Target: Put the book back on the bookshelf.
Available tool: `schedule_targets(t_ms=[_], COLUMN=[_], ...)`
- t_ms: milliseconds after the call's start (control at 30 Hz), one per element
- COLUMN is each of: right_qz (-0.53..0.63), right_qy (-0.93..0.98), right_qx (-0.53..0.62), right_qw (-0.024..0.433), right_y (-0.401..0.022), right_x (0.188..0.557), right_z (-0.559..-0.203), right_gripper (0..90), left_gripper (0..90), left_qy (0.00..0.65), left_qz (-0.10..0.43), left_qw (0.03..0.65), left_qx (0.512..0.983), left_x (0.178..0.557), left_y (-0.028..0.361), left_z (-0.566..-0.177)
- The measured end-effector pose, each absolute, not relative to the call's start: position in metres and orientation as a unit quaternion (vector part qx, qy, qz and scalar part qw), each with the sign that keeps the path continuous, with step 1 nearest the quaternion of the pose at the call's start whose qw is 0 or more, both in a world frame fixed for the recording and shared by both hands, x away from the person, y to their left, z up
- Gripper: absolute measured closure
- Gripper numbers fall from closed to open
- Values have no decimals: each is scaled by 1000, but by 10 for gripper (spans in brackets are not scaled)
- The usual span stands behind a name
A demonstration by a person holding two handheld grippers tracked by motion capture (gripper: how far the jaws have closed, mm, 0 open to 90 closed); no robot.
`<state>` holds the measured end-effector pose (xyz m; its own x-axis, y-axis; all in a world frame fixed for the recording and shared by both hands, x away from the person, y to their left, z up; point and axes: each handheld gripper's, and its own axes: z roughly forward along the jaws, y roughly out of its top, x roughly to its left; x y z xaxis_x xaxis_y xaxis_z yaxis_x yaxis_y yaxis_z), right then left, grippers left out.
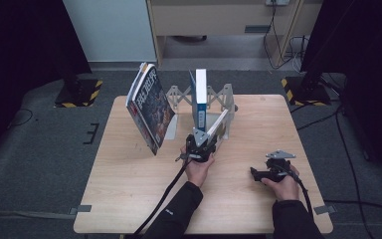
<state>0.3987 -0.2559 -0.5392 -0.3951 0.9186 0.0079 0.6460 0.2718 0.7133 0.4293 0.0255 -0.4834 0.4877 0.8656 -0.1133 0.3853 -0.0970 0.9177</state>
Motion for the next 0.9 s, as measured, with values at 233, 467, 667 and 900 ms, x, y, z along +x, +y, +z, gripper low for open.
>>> schedule_targets(t_ms=[233, 467, 667, 900], right_qz=[325, 325, 325, 325], right_qy=[769, 769, 769, 769], right_qx=[508, 508, 508, 508], right_qw=[210, 210, 211, 210], right_y=[-256, -256, -256, -256], right_x=[399, 399, 399, 399], right_z=[-539, -539, -539, -539], right_gripper=[51, 50, 51, 51], left_gripper=[734, 714, 668, 672], left_qy=[447, 439, 423, 426], left_qz=[226, 217, 214, 210], left_qw=[494, 493, 506, 518], left_qx=[711, 719, 721, 712], left_x=[432, 429, 417, 403], left_y=[26, 30, 34, 42], left_z=[-490, -495, -489, -489])
